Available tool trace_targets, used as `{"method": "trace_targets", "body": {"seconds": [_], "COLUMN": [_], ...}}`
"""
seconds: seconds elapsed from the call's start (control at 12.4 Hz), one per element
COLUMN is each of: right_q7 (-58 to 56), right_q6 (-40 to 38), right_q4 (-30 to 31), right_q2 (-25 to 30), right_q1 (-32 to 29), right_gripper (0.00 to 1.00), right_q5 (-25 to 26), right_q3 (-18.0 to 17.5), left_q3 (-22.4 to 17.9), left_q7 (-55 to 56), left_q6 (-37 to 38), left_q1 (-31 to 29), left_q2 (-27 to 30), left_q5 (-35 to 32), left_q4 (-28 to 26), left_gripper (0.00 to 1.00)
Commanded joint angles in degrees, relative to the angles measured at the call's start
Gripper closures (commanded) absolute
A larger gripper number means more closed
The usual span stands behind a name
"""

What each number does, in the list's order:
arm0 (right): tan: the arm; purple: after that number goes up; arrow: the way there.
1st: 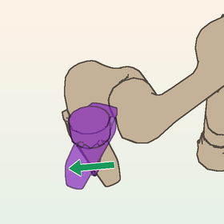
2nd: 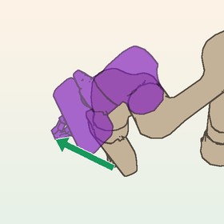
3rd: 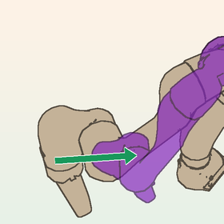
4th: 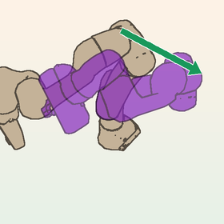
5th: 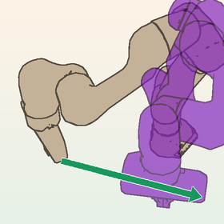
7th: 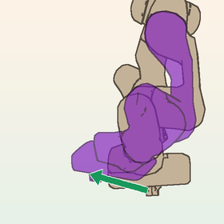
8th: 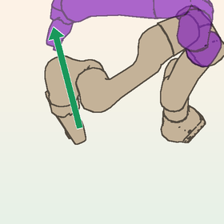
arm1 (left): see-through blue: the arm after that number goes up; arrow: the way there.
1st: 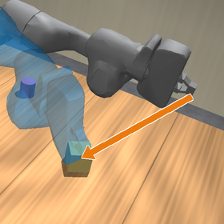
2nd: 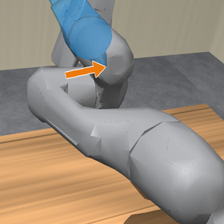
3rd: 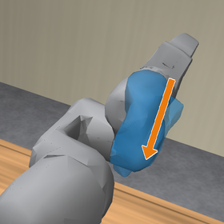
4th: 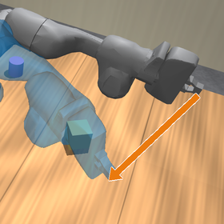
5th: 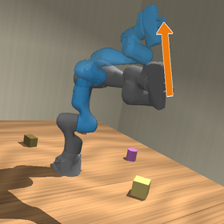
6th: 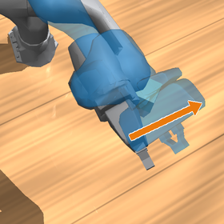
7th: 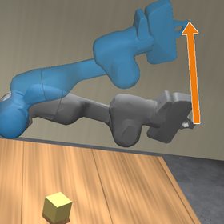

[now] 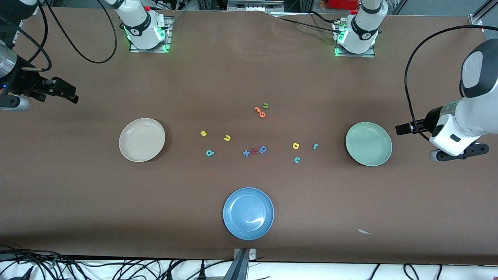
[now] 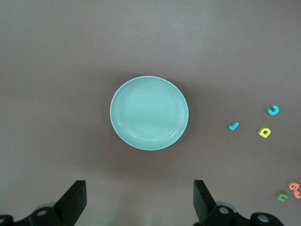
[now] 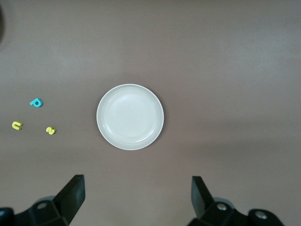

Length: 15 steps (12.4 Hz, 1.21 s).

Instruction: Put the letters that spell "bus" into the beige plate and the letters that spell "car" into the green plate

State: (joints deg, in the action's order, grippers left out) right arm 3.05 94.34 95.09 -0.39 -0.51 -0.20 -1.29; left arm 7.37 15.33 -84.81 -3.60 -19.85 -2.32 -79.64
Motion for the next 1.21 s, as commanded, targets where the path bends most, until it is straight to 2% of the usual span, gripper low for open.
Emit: {"method": "trace_targets", "body": {"seconds": [0.0,1.13], "right_q7": [0.11,0.46], "right_q6": [0.49,0.41], "right_q4": [0.80,0.80], "right_q2": [0.66,0.31], "right_q1": [-0.28,-0.28], "right_gripper": [0.00,0.00], "right_q5": [0.91,1.08], "right_q3": [-0.47,-1.35], "left_q3": [-0.25,-0.25], "left_q7": [-0.83,-0.91], "left_q6": [-0.18,-0.18], "left_q1": [0.44,0.26], "left_q2": [-0.36,-0.54], "left_q5": [-0.67,0.38], "left_q4": [0.54,0.36], "left_gripper": [0.00,0.00]}}
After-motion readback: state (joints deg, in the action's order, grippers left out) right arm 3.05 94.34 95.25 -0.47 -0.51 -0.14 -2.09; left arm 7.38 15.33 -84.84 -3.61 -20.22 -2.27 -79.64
